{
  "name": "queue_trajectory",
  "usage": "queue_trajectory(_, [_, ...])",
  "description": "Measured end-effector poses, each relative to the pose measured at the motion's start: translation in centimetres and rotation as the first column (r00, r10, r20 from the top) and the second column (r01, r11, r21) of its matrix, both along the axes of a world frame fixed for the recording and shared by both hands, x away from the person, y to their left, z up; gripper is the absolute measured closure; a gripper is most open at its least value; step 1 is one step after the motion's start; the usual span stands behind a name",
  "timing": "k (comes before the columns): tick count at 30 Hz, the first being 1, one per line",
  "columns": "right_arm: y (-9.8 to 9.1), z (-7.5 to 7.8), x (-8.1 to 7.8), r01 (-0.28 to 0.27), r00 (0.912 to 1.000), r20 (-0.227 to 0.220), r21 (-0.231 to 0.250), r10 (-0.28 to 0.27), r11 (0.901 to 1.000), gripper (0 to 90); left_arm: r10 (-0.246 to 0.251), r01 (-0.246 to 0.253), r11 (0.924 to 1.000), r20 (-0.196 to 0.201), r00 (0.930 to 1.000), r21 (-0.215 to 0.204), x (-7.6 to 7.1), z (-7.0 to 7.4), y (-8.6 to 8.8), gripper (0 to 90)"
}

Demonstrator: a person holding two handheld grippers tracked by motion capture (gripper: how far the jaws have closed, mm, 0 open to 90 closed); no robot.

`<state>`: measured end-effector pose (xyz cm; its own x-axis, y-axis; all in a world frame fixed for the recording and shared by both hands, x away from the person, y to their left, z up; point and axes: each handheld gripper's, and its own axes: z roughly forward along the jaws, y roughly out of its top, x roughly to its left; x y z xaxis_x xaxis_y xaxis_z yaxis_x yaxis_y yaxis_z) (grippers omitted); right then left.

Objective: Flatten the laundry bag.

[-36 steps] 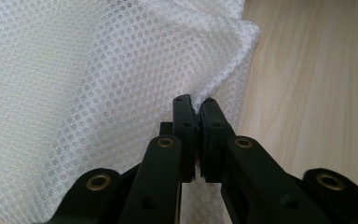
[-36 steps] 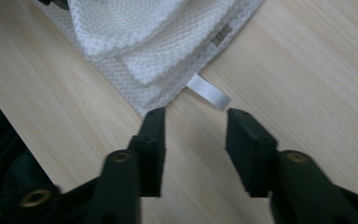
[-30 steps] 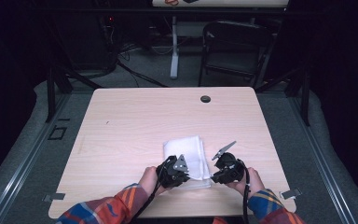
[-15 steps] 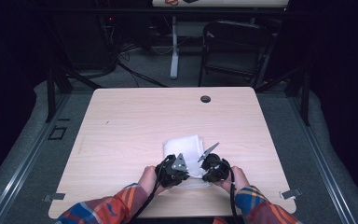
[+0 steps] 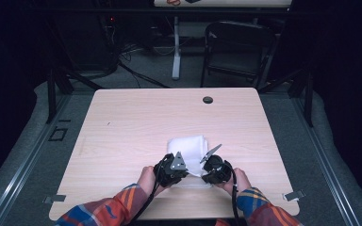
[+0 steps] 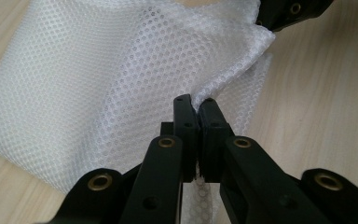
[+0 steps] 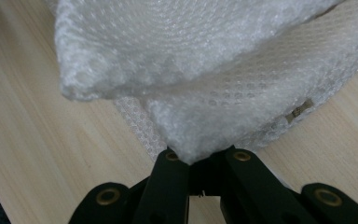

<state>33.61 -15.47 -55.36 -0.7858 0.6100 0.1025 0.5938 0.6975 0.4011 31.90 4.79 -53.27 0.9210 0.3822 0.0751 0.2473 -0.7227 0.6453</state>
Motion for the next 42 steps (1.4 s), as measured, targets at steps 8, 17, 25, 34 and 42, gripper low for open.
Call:
queue_trajectory(8, [0.0, -0.2, -0.1, 0.014, 0.9999, -0.001, 0.032, -0.014, 0.9994, 90.0, 0.029, -0.028, 0.9992, 0.028, 0.9992, -0.027, 0.1, 0.5, 0.7, 88.0])
queue_trajectory(17, [0.0, 0.1, 0.0, -0.002, 1.0, -0.008, -0.009, 0.002, 1.0, 90.0, 0.069, -0.066, 0.9961, 0.057, 0.996, -0.058, 0.1, 1.0, 1.8, 88.0])
queue_trajectory(25, [0.0, 0.0, 0.0, -0.003, 1.0, -0.004, -0.007, 0.003, 1.0, 90.0, 0.107, -0.099, 0.99, 0.078, 0.9912, -0.101, -0.2, 1.7, 3.4, 87.9])
queue_trajectory(34, [0.0, 0.0, 0.0, -0.003, 1.0, -0.003, -0.008, 0.003, 1.0, 90.0, 0.139, -0.126, 0.9822, 0.088, 0.9863, -0.139, -0.4, 1.9, 4.3, 87.8])
queue_trajectory(42, [0.1, 0.1, 0.0, -0.01, 0.9999, -0.001, -0.013, 0.01, 0.9999, 90.0, 0.188, -0.176, 0.9732, 0.074, 0.9793, -0.148, -0.3, 1.9, 6.1, 87.7])
